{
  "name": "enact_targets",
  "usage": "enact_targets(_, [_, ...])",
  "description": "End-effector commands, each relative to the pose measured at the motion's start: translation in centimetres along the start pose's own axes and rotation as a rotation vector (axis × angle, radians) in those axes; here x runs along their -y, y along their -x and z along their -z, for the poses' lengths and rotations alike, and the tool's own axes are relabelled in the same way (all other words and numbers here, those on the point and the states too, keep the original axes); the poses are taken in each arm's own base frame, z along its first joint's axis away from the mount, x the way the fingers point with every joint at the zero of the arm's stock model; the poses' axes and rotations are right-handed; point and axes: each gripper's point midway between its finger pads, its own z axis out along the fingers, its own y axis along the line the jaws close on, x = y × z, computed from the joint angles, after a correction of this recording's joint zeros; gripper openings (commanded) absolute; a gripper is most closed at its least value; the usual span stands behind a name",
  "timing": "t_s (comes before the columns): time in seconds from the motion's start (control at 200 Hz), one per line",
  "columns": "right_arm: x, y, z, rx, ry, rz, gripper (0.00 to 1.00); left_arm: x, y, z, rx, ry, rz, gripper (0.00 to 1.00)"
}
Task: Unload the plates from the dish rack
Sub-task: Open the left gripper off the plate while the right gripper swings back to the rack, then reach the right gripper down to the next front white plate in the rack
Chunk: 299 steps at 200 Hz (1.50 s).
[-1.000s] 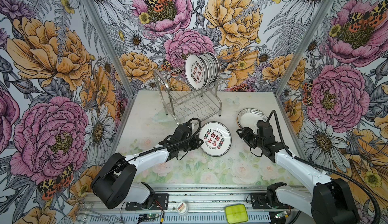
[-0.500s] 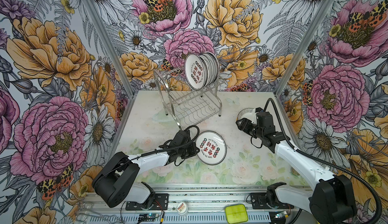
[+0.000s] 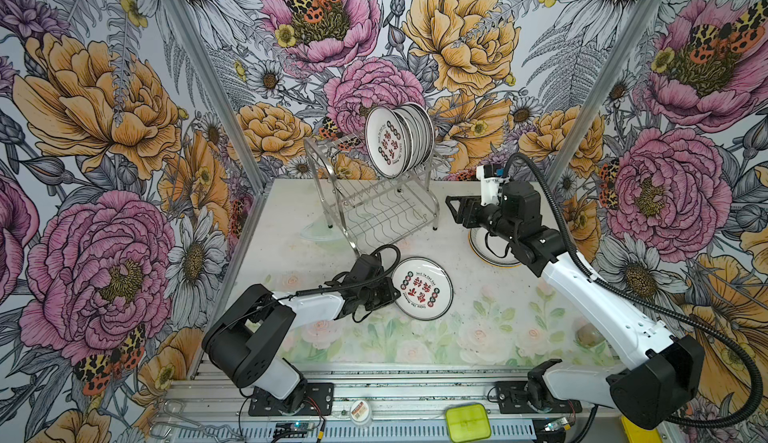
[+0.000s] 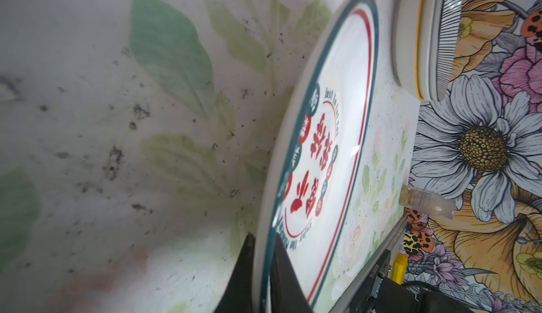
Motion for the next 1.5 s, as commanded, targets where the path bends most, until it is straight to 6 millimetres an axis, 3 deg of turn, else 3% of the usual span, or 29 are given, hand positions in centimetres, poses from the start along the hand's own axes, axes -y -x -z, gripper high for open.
enact_targets(0.0, [-1.3,3.2,0.0,0.08,0.001,0.106,0.66,-1.3,-0.6,-0.5,-0.02,0.056,0.007,0.21])
enact_targets(0.29, [-2.0,6.5,-0.7,0.158,-0.103,0.173,0.67,-2.2,-0.9,-0.5,-0.02,0.081,0.015,0.49])
enact_targets(0.48, [-4.4,8.3,-1.6,0.197,-0.146,0.24,0.69,-3.0,-0.7,0.7,0.0,0.116,0.011,0.61])
enact_targets(0.6, [-6.7,9.2,-2.4,0.223,-0.15,0.287,0.69,-3.6,-0.1,2.6,0.042,0.159,0.0,0.64])
enact_targets(0.736, [-9.0,10.2,-3.7,0.243,-0.135,0.312,0.69,-4.2,1.0,6.2,0.13,0.22,-0.02,0.66])
enact_targets(0.851, [-9.9,11.1,-5.0,0.26,-0.131,0.304,0.7,-4.4,2.1,9.4,0.207,0.239,-0.032,0.85])
enact_targets(1.001, [-10.6,12.1,-6.7,0.279,-0.12,0.274,0.7,-5.3,3.5,12.8,0.284,0.225,-0.015,0.89])
enact_targets(1.056, [-11.0,12.5,-7.4,0.287,-0.111,0.27,0.7,-5.7,3.9,13.8,0.306,0.224,-0.003,0.99])
enact_targets(1.286, [-11.1,13.0,-10.1,0.301,-0.131,0.261,0.68,-6.3,4.5,16.3,0.354,0.206,0.013,0.99])
enact_targets(1.491, [-10.5,13.3,-11.0,0.312,-0.182,0.278,0.66,-5.8,4.8,17.4,0.384,0.176,0.0,0.99])
